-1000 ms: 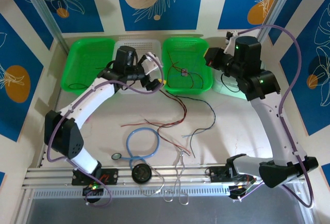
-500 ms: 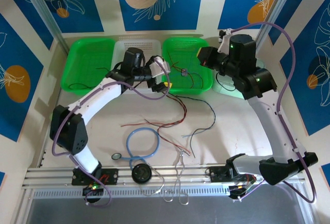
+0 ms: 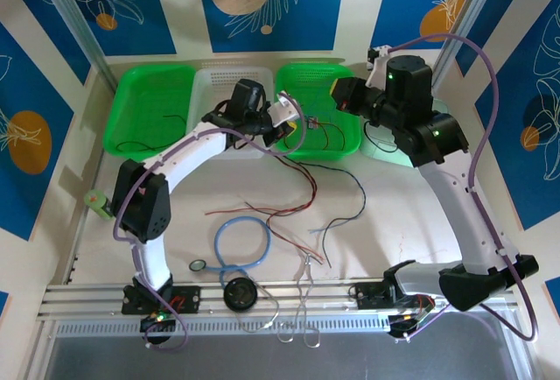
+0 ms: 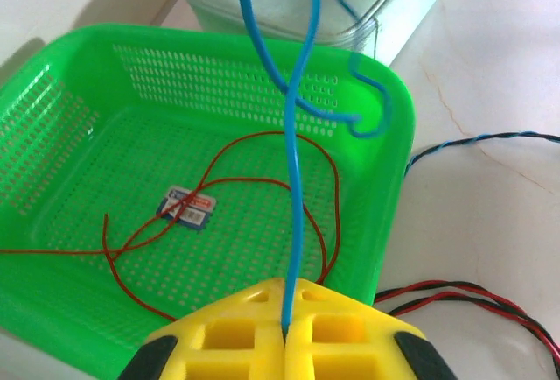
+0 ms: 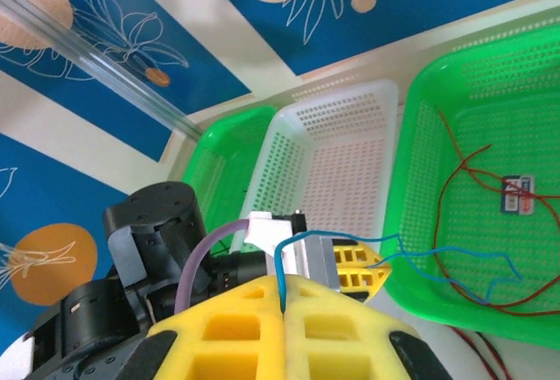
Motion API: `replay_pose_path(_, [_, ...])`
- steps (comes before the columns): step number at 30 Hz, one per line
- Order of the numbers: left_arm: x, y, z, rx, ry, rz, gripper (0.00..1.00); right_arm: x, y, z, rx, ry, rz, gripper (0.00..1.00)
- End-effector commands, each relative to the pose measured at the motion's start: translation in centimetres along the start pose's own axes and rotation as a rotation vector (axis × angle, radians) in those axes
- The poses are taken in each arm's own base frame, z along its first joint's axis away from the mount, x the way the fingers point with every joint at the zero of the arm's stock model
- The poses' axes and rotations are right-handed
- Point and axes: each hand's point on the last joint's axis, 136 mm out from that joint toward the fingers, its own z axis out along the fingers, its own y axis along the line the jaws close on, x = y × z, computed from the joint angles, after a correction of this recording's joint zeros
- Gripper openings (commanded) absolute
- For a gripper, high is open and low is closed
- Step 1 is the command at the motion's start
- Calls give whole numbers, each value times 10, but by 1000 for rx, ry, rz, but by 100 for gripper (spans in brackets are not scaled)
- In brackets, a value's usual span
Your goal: Untangle the cables
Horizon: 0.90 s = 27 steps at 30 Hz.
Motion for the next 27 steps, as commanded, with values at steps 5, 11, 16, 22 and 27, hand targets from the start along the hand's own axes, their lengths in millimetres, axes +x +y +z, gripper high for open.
replay_pose_path(5, [19, -16, -38, -69, 64, 74, 0, -42, -74, -46, 292, -246, 85, 0])
replay_pose_path(11, [47, -25, -64, -140, 143, 134, 0, -61, -122, -75, 414, -354, 157, 0])
replay_pose_path(16, [66, -27, -77, -192, 196, 136, 0, -64, -145, -89, 464, -374, 188, 0])
replay_pose_path(22, [81, -23, -89, -246, 242, 107, 0, -57, -168, -98, 509, -366, 228, 0])
replay_pose_path(27, [79, -13, -100, -293, 249, 81, 0, -53, -160, -87, 407, -326, 247, 0])
